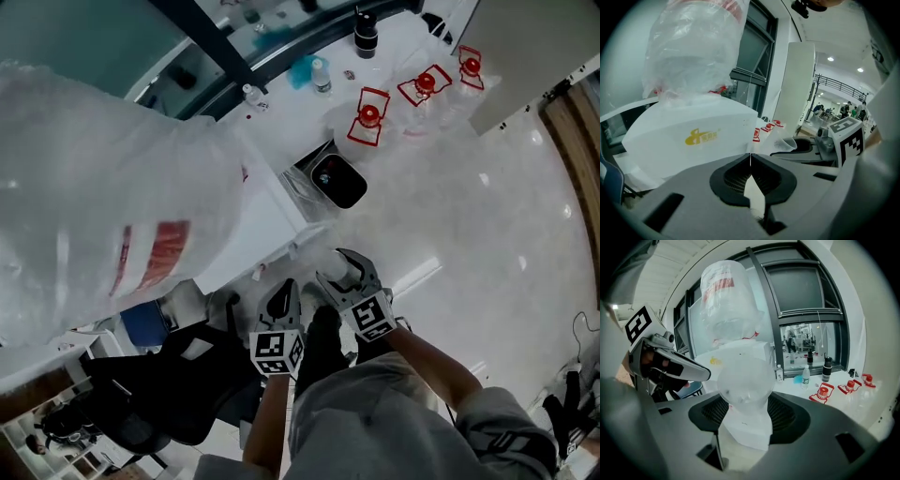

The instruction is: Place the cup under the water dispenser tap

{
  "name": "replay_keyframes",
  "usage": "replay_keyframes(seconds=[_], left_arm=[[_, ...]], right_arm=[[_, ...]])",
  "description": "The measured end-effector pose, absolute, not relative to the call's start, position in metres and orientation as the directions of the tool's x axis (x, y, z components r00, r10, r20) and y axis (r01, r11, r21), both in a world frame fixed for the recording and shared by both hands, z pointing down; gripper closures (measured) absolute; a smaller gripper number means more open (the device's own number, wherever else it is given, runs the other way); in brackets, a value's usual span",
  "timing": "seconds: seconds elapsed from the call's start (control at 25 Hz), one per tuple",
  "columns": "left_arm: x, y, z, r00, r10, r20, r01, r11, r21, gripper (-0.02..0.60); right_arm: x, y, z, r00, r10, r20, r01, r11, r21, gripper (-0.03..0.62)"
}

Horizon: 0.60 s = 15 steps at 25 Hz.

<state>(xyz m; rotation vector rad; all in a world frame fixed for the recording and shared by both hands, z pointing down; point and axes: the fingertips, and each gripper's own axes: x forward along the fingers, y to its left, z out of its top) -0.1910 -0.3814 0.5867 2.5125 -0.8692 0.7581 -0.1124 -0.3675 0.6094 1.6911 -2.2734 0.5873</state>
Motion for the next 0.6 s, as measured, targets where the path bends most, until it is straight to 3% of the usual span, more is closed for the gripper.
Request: replay_keyframes(seconds=[0.6], left_arm=[[-0.201, -0.385, 0.629, 0.703, -0.333, 0.628, -0.554, -0.81, 0.19, 0.57]], right_arm=[[-0.127, -0.371, 0.659, -0.188, -0.866, 0.462, -0.98, 0.133, -0.149, 0.342]])
